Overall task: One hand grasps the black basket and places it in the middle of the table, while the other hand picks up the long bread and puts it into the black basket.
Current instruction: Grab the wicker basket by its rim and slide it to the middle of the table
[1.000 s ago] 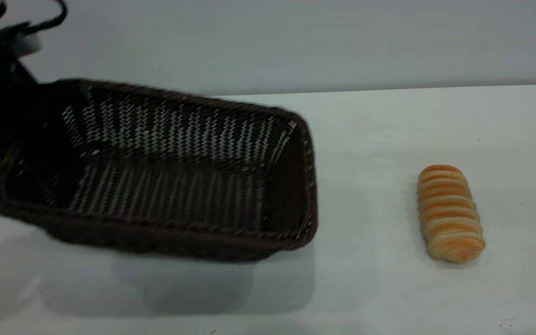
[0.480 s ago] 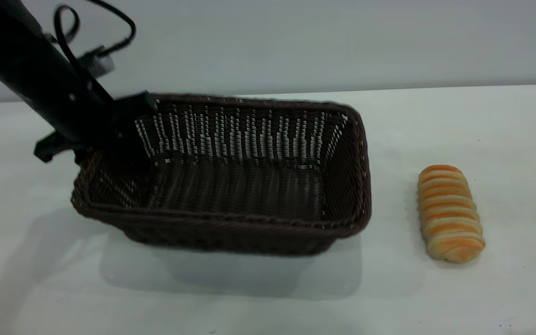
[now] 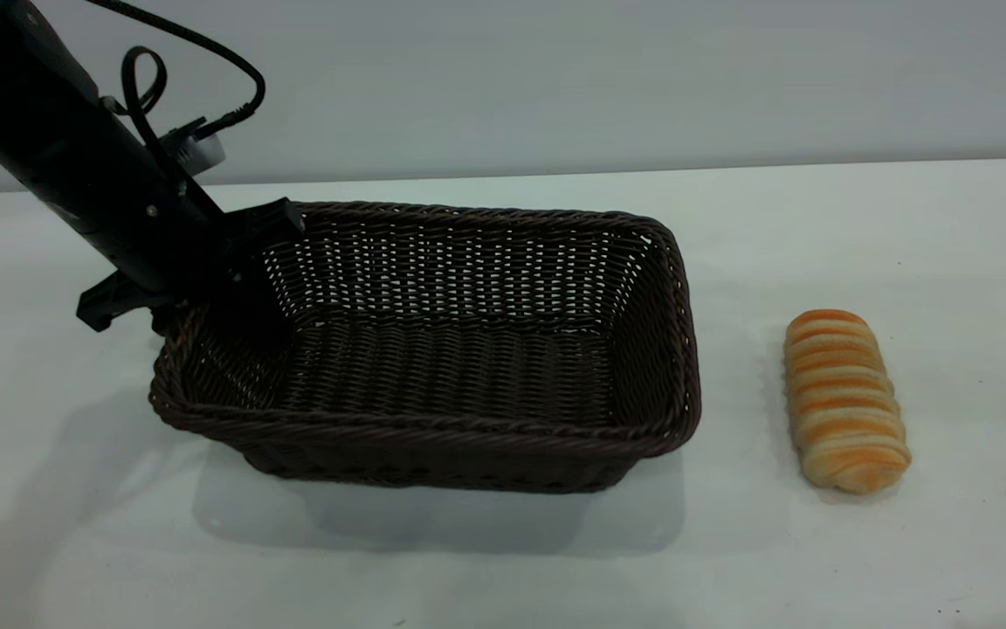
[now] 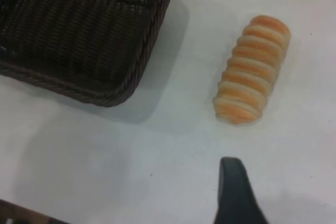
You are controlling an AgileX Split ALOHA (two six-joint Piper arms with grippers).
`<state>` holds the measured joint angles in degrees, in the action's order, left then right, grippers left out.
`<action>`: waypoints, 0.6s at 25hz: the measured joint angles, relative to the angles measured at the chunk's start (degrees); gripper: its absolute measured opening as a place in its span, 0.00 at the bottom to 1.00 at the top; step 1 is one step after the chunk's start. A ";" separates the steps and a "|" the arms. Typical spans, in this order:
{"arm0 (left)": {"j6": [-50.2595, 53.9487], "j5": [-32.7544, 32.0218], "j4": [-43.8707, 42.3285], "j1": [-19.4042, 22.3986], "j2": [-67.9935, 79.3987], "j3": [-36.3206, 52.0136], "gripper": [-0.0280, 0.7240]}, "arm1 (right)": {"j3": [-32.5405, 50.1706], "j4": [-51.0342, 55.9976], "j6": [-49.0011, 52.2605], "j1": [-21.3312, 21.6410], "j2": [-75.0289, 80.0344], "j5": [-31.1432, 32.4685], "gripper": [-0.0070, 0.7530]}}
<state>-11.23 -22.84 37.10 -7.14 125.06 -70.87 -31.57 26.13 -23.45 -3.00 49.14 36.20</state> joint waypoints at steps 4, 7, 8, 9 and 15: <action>0.17 -0.20 0.87 0.00 -0.92 0.00 0.61 | 0.00 -0.84 0.00 0.00 0.00 0.39 0.60; 0.25 -0.42 0.83 0.00 -2.75 -0.02 0.70 | 0.00 -0.89 0.00 0.00 0.00 0.51 0.60; 0.25 -0.65 0.83 0.00 -3.50 -0.07 0.71 | 0.00 -0.89 0.00 0.00 0.00 0.51 0.60; 0.25 -0.94 0.68 0.00 -4.54 -0.07 0.71 | 0.00 -0.89 0.00 0.00 0.00 0.52 0.60; 0.25 -3.78 -5.56 0.00 -12.45 -0.07 0.72 | 0.00 0.91 -0.07 0.00 0.00 0.63 0.60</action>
<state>-10.98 -26.62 31.54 -7.14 112.61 -70.93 -31.57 27.03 -23.52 -3.00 49.14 36.84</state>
